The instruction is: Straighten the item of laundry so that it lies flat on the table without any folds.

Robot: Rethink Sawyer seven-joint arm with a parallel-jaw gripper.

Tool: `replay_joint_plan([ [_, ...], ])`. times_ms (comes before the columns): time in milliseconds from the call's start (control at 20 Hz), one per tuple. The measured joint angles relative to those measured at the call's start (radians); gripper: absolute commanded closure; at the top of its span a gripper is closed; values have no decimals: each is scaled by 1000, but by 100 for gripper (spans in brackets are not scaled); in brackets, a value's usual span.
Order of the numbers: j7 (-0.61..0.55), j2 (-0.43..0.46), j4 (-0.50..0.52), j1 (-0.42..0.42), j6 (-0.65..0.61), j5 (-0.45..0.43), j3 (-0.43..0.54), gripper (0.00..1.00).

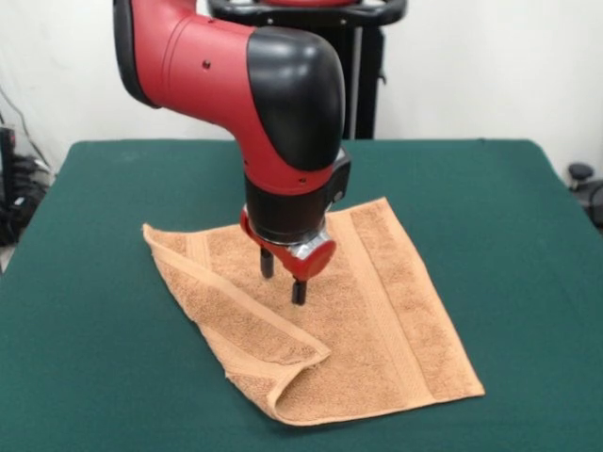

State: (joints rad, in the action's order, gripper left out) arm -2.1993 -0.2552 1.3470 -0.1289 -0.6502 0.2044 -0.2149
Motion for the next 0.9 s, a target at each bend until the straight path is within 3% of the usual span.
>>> replay_joint_plan([
  [900,0,-45,126,0,134,38,6,0],
])
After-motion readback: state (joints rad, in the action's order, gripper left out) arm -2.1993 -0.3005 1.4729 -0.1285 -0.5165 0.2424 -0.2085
